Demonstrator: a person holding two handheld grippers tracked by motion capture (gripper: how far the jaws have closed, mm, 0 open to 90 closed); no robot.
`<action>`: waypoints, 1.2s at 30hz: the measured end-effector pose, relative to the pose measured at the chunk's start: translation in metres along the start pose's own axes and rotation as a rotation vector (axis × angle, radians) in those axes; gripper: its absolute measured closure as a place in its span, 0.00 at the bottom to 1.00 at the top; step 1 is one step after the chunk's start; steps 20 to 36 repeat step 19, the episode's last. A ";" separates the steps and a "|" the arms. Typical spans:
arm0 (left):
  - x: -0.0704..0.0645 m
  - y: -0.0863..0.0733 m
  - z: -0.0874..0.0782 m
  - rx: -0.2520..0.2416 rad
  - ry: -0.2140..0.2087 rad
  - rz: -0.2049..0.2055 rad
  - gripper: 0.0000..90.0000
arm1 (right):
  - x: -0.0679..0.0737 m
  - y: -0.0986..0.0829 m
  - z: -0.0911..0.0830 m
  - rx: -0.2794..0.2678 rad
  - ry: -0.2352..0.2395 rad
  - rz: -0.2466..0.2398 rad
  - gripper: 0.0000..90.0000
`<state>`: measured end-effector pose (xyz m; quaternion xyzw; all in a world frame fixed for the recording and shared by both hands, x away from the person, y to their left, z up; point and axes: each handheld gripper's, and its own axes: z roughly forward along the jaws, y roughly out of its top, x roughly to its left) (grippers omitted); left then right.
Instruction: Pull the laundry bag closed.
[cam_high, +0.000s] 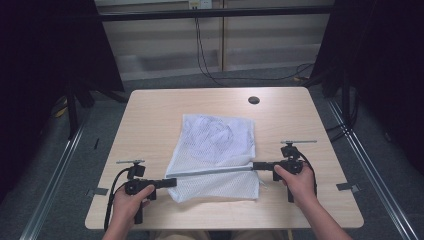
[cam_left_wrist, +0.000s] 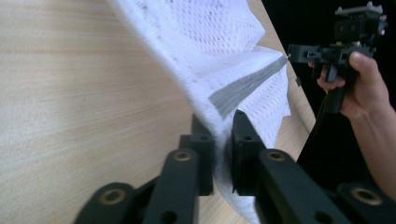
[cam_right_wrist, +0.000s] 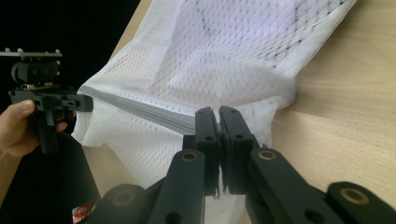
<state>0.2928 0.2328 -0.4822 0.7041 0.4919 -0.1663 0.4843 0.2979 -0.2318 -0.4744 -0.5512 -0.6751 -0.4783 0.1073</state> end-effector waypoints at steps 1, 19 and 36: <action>-0.001 0.000 -0.001 -0.006 0.015 0.013 0.84 | 0.000 0.000 0.000 0.003 0.000 -0.012 0.96; 0.002 0.013 -0.011 -0.045 0.152 0.138 0.24 | -0.001 0.001 0.001 -0.144 -0.111 -0.190 0.32; 0.002 0.013 -0.011 -0.045 0.152 0.138 0.24 | -0.001 0.001 0.001 -0.144 -0.111 -0.190 0.32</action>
